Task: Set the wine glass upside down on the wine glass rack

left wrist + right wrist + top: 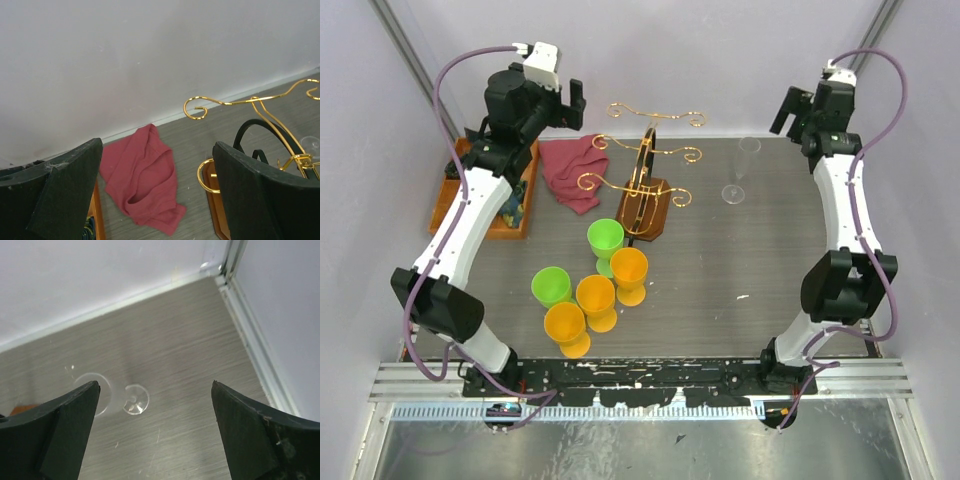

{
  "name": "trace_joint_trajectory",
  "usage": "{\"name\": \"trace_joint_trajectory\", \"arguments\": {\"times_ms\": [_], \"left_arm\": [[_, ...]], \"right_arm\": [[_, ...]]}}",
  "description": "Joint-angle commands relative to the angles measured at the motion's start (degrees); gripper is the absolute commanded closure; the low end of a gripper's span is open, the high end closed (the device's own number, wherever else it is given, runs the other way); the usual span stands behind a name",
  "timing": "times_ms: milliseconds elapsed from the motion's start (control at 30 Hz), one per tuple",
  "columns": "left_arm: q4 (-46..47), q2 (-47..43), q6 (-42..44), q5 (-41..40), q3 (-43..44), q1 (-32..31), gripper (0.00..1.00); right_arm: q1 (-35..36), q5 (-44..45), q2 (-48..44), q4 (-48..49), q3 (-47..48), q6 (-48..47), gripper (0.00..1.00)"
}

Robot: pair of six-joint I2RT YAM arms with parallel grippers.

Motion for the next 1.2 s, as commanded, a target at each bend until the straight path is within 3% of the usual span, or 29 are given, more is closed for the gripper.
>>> {"name": "trace_joint_trajectory", "arguments": {"times_ms": [0, 167, 800, 900, 1033, 1167], "left_arm": [[1.87, 0.66, 0.55, 1.94, 1.56, 0.26, 0.02], [2.88, 1.72, 0.82, 1.86, 1.34, 0.34, 0.02], [2.98, 3.28, -0.61, -0.12, 0.28, 0.35, 0.02], [2.91, 3.6, -1.11, -0.27, 0.53, 0.3, 0.02], [2.44, 3.88, -1.99, -0.1, 1.23, 0.37, 0.02], [1.38, 4.34, -3.58, 1.19, 3.26, 0.29, 0.02]], "right_arm": [[0.79, -4.94, 2.24, -1.59, 1.75, 1.52, 0.02], [0.81, -6.89, 5.54, -1.98, 2.4, 1.65, 0.11], [0.81, -10.97, 13.37, -6.64, 6.7, 0.61, 0.29], [0.79, -11.33, 13.93, -6.74, 6.82, 0.2, 0.41], [0.81, -11.04, 13.65, -6.77, 7.38, -0.28, 0.7], [0.8, -8.91, 12.47, -7.97, 9.92, -1.5, 0.93]]}}
